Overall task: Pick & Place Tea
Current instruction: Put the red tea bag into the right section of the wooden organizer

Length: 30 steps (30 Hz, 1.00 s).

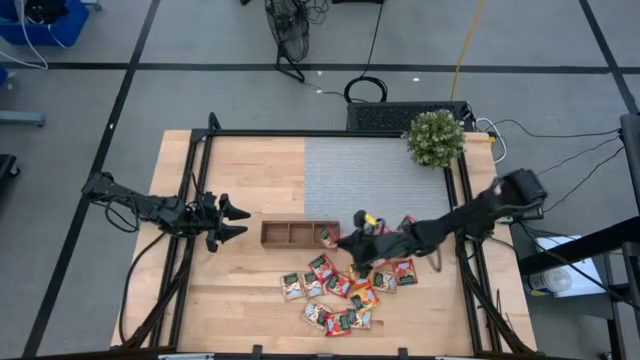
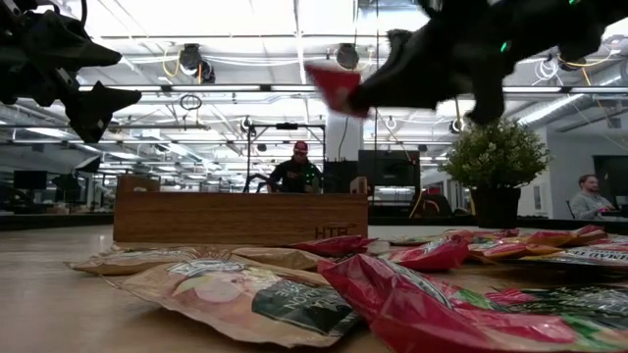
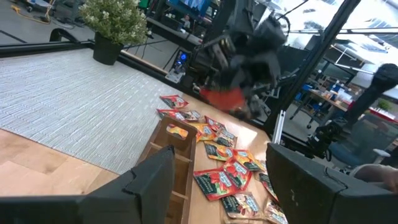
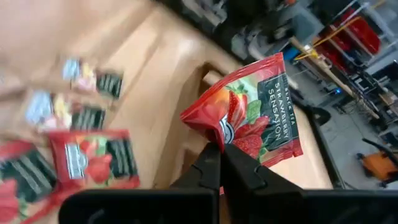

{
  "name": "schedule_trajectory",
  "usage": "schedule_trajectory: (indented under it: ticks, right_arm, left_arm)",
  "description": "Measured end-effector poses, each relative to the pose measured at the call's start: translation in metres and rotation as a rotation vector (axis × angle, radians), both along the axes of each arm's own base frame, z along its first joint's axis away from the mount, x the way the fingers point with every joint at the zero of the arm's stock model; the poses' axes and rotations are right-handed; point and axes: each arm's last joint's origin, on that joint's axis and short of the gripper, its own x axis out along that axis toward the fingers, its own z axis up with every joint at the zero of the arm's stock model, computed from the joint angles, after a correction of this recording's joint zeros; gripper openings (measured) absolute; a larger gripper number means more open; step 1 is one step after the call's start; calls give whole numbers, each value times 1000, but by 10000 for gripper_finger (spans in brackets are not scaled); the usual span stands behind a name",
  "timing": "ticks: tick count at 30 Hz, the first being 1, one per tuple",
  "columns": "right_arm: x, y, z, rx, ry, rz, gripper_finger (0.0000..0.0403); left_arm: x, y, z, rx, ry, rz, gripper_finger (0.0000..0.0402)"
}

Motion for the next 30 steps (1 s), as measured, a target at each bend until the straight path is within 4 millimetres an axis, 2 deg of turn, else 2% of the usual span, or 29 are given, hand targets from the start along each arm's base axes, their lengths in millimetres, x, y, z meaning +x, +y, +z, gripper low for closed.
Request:
schedule_trajectory:
  ticks: [3,9,14,17,22,30]
  right_arm:
    - [17,-1,-15,-96,49,-57,0]
    - [46,-4,-27,-206,159,-54,0]
    - [45,-8,-34,-245,249,-66,0]
    - [44,-9,-34,-294,258,-123,0]
    - [44,-11,-33,-333,266,-123,1]
    - [44,-11,-33,-370,276,-104,45]
  left_arm:
    - [0,0,0,0,0,0,250]
    - [0,0,0,0,0,0,250]
    - [0,0,0,0,0,0,250]
    - [0,0,0,0,0,0,251]
    - [0,0,0,0,0,0,250]
    - [0,0,0,0,0,0,250]
